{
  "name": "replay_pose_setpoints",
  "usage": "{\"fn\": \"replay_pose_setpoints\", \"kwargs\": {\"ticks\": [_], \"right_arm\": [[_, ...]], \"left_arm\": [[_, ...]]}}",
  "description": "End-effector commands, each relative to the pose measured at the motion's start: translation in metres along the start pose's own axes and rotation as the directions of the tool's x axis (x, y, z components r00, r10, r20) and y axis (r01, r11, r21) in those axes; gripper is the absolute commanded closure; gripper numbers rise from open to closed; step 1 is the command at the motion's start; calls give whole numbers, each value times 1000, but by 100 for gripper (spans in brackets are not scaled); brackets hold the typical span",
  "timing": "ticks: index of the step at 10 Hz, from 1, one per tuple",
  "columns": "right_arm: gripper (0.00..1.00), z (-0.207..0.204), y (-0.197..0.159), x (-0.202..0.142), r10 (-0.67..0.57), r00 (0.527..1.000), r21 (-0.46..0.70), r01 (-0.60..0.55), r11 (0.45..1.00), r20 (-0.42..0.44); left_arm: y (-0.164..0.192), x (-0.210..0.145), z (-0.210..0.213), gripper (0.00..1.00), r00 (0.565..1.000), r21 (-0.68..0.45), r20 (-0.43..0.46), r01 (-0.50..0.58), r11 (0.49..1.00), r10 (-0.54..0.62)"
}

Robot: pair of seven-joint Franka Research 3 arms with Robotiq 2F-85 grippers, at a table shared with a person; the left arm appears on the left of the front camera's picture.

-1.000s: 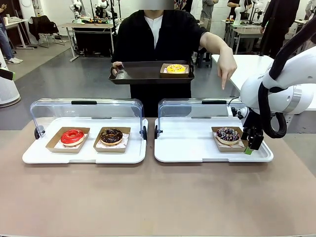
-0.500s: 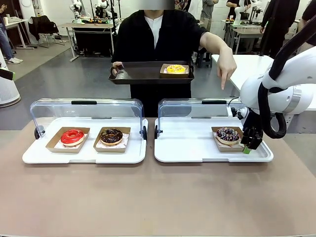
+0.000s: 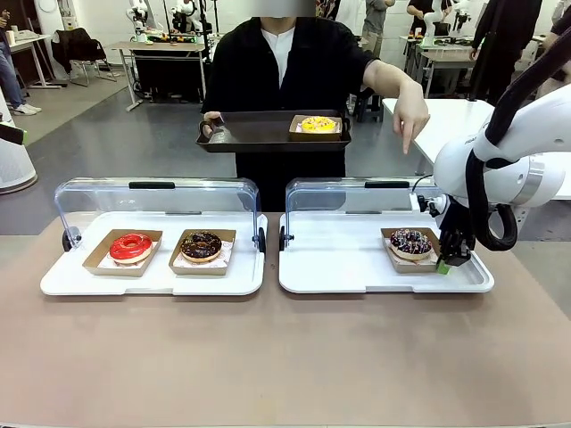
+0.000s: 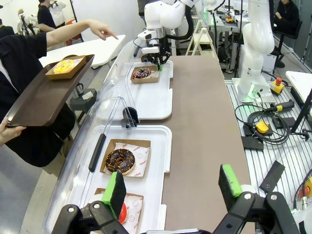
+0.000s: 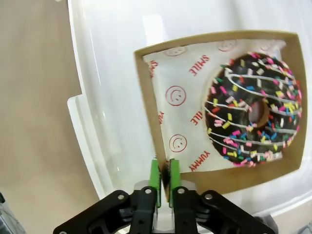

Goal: Provide the desired donut to the person.
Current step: Pick up and lift the Paper togo box containing the Donut pointed at by the person.

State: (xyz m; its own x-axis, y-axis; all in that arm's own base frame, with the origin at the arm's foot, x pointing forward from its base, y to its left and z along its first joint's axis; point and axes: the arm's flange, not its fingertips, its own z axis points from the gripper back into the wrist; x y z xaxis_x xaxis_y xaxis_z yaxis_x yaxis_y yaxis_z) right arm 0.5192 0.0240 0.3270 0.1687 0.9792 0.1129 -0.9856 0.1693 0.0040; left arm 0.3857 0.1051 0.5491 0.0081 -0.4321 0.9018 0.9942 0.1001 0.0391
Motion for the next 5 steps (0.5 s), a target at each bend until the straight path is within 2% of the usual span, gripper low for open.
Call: {"fn": "replay_pose_setpoints", "kwargs": {"ticks": [1,5], "right_arm": [[100,-5,2,0,-5,1000,4,5,1000,-22],[100,4,7,3,36,999,15,-36,999,-27]], "left_arm": [[-1,2,0,0,1000,-2,15,4,1000,-4],[-1,2,0,0,1000,-2,15,4,1000,-4]]}}
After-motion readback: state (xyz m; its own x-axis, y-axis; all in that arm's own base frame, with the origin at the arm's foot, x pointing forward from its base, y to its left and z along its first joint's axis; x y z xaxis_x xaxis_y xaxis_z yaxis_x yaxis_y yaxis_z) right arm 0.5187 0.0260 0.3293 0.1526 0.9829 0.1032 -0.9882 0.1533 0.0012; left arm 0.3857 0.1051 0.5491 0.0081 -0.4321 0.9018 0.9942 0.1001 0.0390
